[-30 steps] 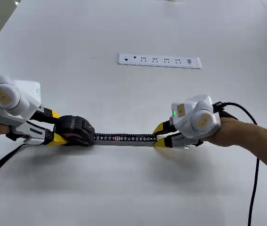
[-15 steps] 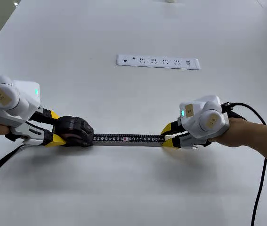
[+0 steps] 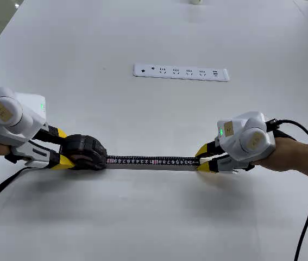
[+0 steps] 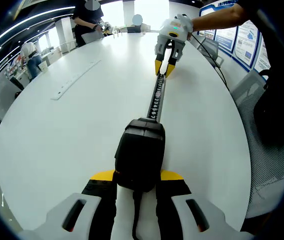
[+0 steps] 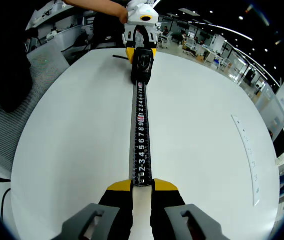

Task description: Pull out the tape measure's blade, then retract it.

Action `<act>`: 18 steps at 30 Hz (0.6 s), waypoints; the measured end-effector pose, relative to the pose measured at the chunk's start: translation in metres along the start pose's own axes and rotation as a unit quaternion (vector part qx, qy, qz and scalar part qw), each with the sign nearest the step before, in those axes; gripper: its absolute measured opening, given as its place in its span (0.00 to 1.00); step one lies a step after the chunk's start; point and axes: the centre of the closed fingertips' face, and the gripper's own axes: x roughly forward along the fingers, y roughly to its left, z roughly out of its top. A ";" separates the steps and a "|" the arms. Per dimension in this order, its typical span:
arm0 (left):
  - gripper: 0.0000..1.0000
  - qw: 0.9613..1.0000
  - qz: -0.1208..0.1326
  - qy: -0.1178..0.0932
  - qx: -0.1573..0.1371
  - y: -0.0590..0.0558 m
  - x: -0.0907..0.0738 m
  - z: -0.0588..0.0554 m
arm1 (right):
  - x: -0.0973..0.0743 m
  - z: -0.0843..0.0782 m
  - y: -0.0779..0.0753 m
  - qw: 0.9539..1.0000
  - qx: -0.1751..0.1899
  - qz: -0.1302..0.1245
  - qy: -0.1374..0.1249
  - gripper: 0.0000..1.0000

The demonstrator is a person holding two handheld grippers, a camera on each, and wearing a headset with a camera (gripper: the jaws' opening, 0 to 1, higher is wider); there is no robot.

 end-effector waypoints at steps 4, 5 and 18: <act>0.24 1.000 -0.001 0.001 0.001 0.000 0.000 0.000 | -0.002 -0.003 0.001 1.000 0.003 0.000 0.004 0.09; 0.24 1.000 -0.001 0.001 0.001 0.000 0.000 0.000 | -0.003 -0.004 0.001 1.000 0.003 -0.001 0.004 0.09; 0.24 1.000 -0.001 0.003 0.003 -0.001 -0.001 0.000 | -0.007 -0.013 0.003 1.000 0.011 -0.003 0.015 0.09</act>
